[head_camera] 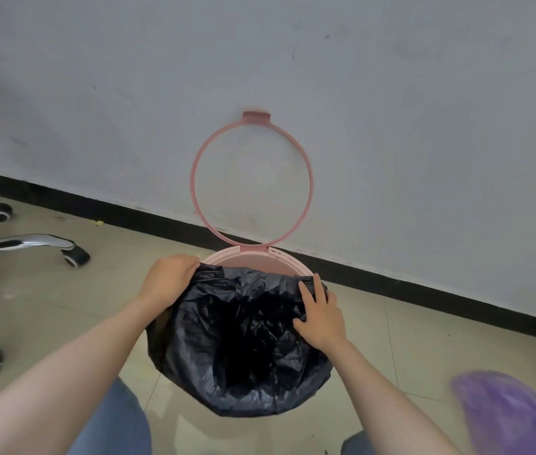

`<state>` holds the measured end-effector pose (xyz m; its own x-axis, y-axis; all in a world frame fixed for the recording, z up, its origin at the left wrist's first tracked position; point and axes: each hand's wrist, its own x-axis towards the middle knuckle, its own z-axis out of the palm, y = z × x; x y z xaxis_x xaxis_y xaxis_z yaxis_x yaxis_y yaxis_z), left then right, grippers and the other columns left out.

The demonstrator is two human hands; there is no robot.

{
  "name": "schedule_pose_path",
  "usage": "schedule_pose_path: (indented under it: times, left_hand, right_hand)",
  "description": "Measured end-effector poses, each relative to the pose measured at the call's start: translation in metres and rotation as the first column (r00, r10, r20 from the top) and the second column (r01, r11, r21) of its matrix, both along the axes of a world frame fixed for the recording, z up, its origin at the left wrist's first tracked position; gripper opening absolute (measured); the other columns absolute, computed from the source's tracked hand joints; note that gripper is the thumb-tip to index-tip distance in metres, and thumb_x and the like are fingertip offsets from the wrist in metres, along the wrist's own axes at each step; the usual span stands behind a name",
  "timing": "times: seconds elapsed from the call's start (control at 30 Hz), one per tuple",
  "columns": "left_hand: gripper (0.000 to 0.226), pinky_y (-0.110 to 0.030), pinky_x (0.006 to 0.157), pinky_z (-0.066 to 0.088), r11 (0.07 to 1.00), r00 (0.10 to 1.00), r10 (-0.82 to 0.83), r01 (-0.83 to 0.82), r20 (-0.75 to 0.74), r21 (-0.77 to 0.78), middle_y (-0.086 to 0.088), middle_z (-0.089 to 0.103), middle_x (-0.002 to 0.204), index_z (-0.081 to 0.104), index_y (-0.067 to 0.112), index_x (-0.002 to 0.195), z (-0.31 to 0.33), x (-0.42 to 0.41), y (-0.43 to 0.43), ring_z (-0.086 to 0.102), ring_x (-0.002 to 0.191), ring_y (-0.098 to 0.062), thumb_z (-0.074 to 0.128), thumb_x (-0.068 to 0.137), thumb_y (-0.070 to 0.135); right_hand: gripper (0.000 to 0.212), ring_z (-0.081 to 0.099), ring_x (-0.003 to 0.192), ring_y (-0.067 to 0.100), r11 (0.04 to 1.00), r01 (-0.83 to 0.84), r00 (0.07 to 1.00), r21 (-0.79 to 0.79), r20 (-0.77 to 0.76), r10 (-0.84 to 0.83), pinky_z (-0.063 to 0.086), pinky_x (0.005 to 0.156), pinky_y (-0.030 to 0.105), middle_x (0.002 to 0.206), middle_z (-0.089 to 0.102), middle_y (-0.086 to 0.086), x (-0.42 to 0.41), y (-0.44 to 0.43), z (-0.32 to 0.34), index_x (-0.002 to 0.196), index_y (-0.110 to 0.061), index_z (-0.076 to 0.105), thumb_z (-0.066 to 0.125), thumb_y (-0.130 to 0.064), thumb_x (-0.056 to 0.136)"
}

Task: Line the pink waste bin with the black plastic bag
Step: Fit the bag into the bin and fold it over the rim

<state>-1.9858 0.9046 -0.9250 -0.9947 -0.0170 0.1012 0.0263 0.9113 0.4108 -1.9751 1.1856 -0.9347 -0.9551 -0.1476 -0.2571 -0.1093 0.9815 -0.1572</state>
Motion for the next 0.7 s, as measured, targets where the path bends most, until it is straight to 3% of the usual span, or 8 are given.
schedule_pose_path:
  times: [0.17,0.3,0.37,0.5,0.57,0.67,0.7]
  left_hand:
    - [0.025,-0.041,0.072,0.047,0.998,0.999,0.051,-0.051,-0.007,0.025,-0.017,0.07,0.091,0.067,0.004,0.086,-0.01,-0.02,-0.003,0.061,0.085,-0.037,0.047,0.092,0.017]
    - [0.027,-0.039,0.072,0.046,0.987,0.985,0.157,-0.159,0.071,0.019,-0.014,0.071,0.094,0.069,0.01,0.087,-0.011,-0.035,0.0,0.06,0.088,-0.036,0.046,0.092,0.023]
    - [0.022,-0.039,0.075,0.048,0.986,0.986,0.166,-0.165,-0.006,0.033,-0.018,0.07,0.101,0.07,0.008,0.093,-0.004,-0.035,0.005,0.061,0.094,-0.037,0.052,0.089,0.02]
    - [0.039,-0.048,0.089,0.048,0.956,0.957,-0.081,-0.005,-0.278,-0.293,-0.022,0.058,0.126,0.059,0.006,0.113,0.003,-0.007,0.02,0.046,0.12,-0.037,0.045,0.084,0.029]
    - [0.049,-0.049,0.093,0.046,0.914,0.963,-0.152,0.05,-0.223,-0.403,-0.022,0.054,0.131,0.055,0.003,0.118,-0.008,0.015,0.031,0.045,0.123,-0.036,0.035,0.086,0.035]
    - [0.071,-0.05,0.084,0.053,0.915,0.988,-0.062,0.112,0.138,-0.388,-0.024,0.059,0.123,0.058,-0.001,0.116,-0.023,0.034,0.033,0.059,0.112,-0.038,0.015,0.091,0.049]
    - [0.075,-0.049,0.081,0.054,0.927,0.985,-0.043,0.102,0.168,-0.361,-0.025,0.059,0.123,0.058,-0.002,0.116,-0.025,0.035,0.032,0.06,0.109,-0.038,0.015,0.09,0.053]
  right_hand:
    - [0.075,0.007,0.139,0.035,0.998,-0.005,1.0,0.056,0.011,0.004,0.036,0.104,0.044,0.156,-0.013,0.005,0.0,-0.002,-0.002,0.144,-0.027,0.005,0.051,-0.037,0.085]
    - [0.075,0.008,0.139,0.035,0.995,-0.008,1.0,0.098,0.001,0.008,0.029,0.106,0.044,0.155,-0.014,0.005,-0.001,-0.005,-0.001,0.144,-0.027,0.005,0.048,-0.042,0.085]
    - [0.074,0.008,0.139,0.035,0.994,-0.012,1.0,0.11,-0.003,0.012,0.027,0.107,0.044,0.155,-0.015,0.006,-0.001,-0.006,-0.001,0.144,-0.027,0.005,0.047,-0.045,0.085]
    - [0.074,0.007,0.139,0.035,0.994,-0.011,1.0,0.112,0.002,0.011,0.026,0.108,0.043,0.155,-0.016,0.005,-0.002,-0.007,0.0,0.144,-0.027,0.005,0.046,-0.047,0.086]
    - [0.074,0.007,0.139,0.035,0.994,-0.013,1.0,0.109,0.002,0.013,0.027,0.108,0.043,0.155,-0.016,0.005,-0.002,-0.007,0.0,0.144,-0.027,0.005,0.046,-0.048,0.086]
    - [0.073,0.007,0.139,0.034,0.994,-0.017,1.0,0.106,0.009,0.016,0.026,0.108,0.043,0.155,-0.016,0.005,-0.002,-0.008,0.0,0.144,-0.027,0.005,0.045,-0.048,0.087]
    - [0.073,0.006,0.139,0.034,0.995,-0.018,1.0,0.103,0.008,0.017,0.026,0.108,0.043,0.155,-0.015,0.004,-0.002,-0.008,0.0,0.144,-0.028,0.005,0.045,-0.048,0.087]
